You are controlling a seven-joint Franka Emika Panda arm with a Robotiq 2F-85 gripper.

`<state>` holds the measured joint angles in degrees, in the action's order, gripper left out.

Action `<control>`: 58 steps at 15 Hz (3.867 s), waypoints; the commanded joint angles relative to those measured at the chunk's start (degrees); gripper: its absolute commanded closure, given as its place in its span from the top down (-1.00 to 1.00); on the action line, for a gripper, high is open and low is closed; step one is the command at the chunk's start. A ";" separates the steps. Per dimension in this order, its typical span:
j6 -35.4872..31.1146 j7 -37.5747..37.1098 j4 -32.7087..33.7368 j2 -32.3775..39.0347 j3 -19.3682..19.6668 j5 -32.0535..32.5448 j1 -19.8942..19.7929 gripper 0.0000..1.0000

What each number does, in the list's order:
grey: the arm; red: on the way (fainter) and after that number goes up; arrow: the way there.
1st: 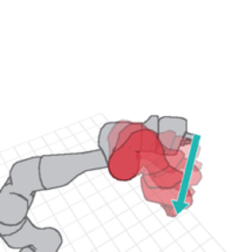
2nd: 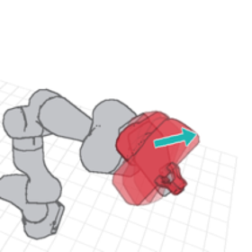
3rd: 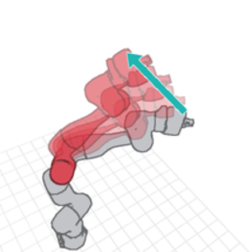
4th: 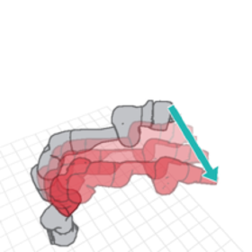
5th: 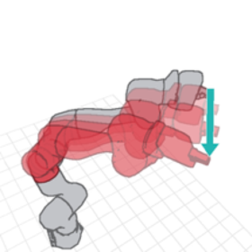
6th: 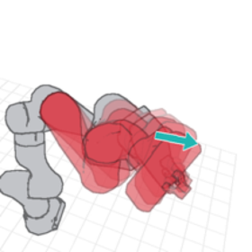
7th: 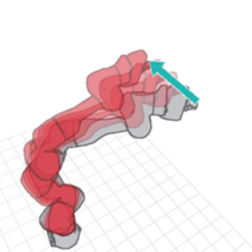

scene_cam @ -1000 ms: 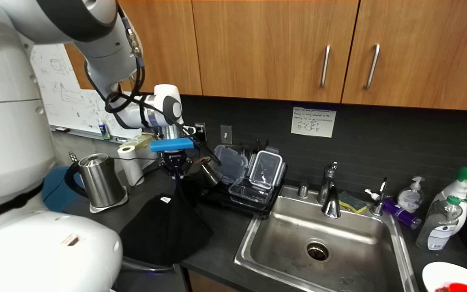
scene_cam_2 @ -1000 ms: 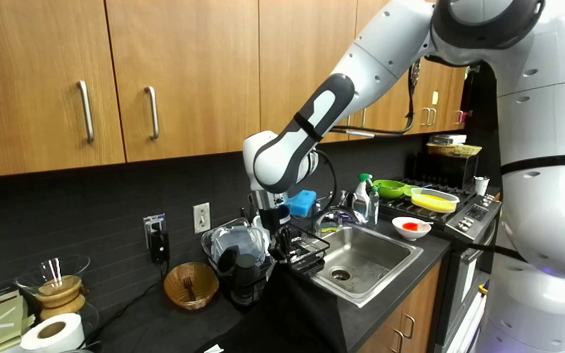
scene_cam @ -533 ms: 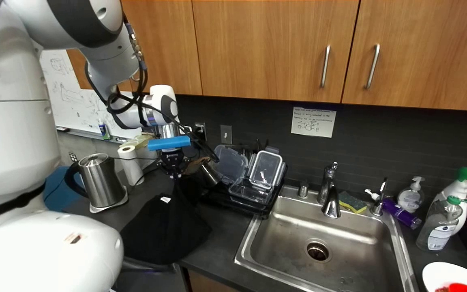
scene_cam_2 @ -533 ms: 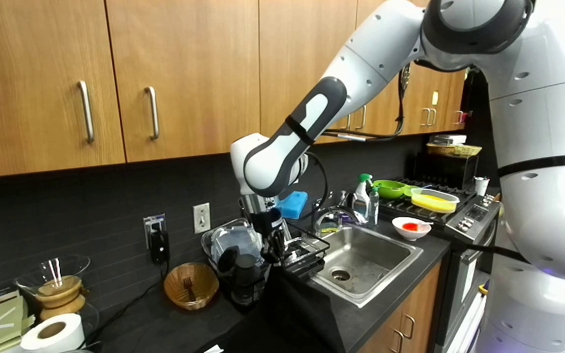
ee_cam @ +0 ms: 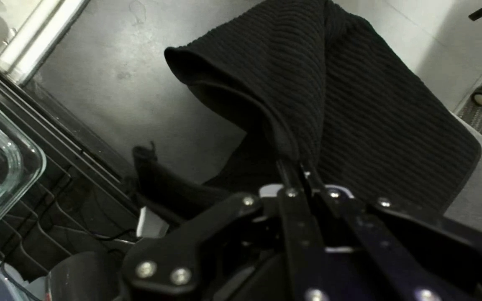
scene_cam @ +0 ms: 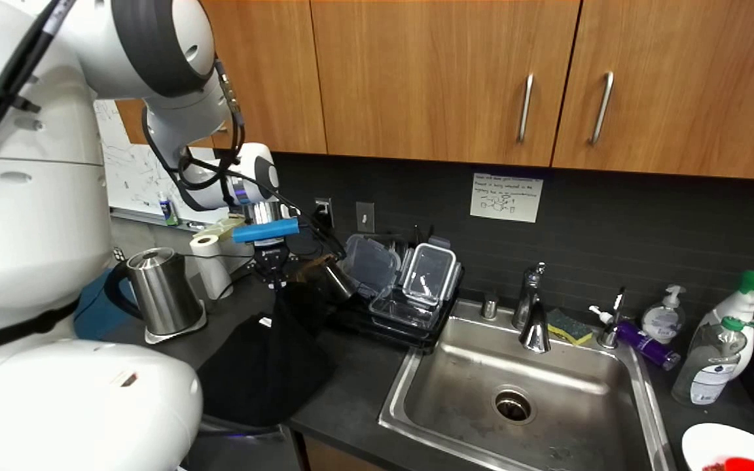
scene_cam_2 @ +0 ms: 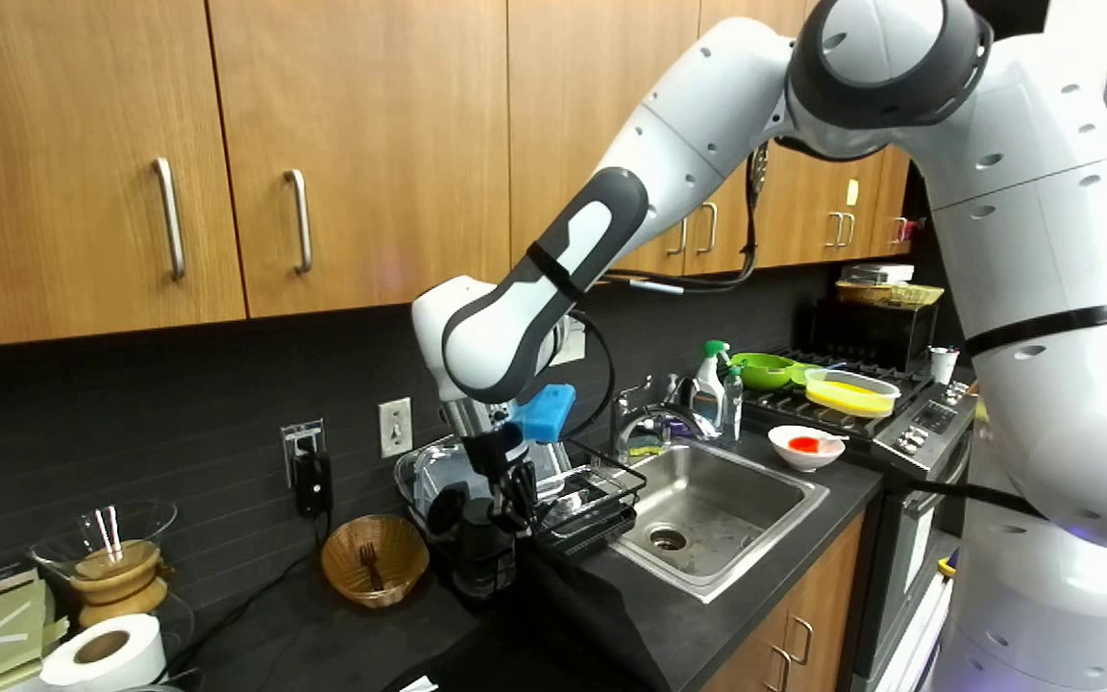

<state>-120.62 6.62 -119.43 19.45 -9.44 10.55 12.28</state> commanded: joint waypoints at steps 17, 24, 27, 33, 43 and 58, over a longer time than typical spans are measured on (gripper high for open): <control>12.74 -5.82 18.13 13.68 -0.60 4.69 8.17 -0.98; 13.80 -5.25 23.79 20.06 -0.11 5.77 9.46 -0.98; 14.88 -5.09 26.52 22.65 -0.13 6.28 10.04 -0.98; 16.86 -5.05 31.12 27.10 0.04 7.27 12.03 -0.98; 20.26 -5.20 36.63 33.07 0.20 10.30 15.90 -0.98; 18.46 -3.68 38.86 38.04 0.68 12.72 17.18 -0.98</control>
<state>-100.99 2.05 -80.12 57.55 -9.33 21.31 29.17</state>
